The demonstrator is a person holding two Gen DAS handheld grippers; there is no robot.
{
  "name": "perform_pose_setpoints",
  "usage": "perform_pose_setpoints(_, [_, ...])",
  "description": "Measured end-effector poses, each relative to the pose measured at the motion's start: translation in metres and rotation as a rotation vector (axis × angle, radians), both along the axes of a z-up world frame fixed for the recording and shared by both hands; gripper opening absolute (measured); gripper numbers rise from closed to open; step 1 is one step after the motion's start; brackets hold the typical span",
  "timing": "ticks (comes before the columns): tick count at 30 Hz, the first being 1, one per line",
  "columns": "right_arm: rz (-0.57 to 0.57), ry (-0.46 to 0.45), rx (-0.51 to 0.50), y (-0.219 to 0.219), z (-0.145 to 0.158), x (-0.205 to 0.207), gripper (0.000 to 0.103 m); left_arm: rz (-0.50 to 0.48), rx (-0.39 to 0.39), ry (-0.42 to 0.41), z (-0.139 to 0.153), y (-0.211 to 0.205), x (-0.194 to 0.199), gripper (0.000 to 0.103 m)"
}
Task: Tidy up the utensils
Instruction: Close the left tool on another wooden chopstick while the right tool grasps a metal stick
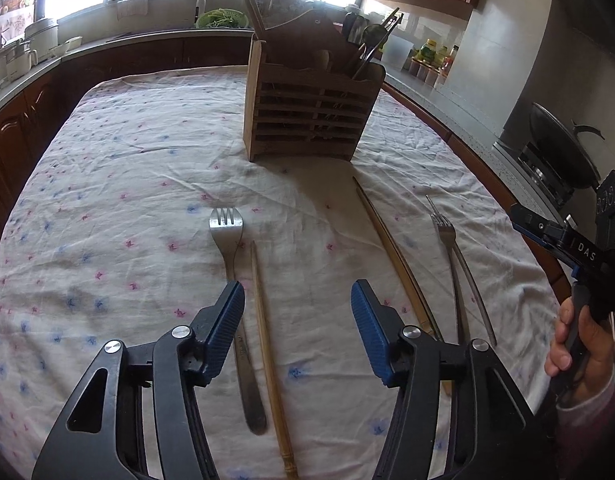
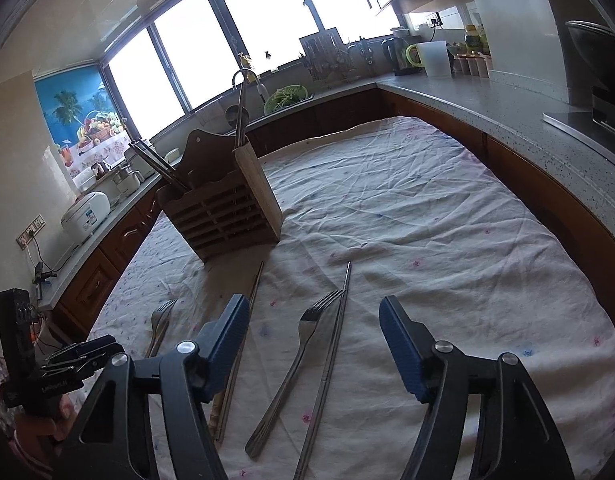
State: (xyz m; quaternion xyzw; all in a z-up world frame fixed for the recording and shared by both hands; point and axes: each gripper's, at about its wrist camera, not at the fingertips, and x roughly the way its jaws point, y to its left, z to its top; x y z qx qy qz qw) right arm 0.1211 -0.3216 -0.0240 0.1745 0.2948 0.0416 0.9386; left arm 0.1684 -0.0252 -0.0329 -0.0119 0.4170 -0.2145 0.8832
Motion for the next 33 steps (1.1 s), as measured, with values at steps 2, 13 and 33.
perform_pose_setpoints(2, [0.01, 0.018, 0.001, 0.001, -0.003, 0.006, 0.055, -0.018, 0.015, 0.03, -0.006, -0.005, 0.007, 0.048])
perform_pose_setpoints(13, [0.035, 0.161, -0.085, 0.0, -0.021, 0.063, 0.031, -0.043, 0.12, 0.14, -0.031, -0.021, 0.038, 0.033])
perform_pose_setpoints(33, [0.13, 0.318, -0.316, 0.018, -0.052, 0.134, 0.015, -0.115, 0.264, 0.172, -0.036, -0.036, 0.056, 0.026])
